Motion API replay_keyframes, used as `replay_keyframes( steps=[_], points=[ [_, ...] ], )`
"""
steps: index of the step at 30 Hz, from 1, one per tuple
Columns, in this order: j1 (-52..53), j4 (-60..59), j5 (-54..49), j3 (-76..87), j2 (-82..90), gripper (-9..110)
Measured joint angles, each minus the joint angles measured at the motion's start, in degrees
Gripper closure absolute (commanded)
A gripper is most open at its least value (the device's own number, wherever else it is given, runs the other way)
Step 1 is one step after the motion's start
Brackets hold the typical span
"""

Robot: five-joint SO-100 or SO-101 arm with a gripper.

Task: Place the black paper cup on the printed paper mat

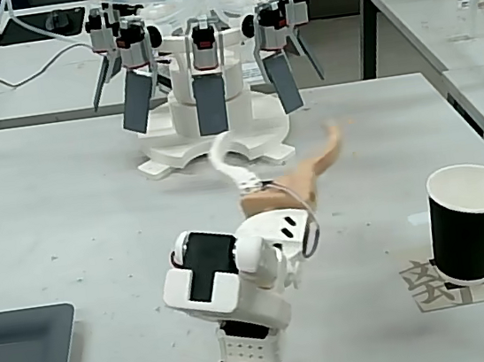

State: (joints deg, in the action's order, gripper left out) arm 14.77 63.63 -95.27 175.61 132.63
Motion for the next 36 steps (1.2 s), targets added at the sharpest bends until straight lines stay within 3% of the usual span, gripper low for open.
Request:
replay_keyframes(
  steps=[18,36],
  points=[
    [-18.7,-7.4,0.4,-14.6,-12.5,75],
    [-19.8,-8.4,5.3,-45.7,-43.7,79]
  ],
)
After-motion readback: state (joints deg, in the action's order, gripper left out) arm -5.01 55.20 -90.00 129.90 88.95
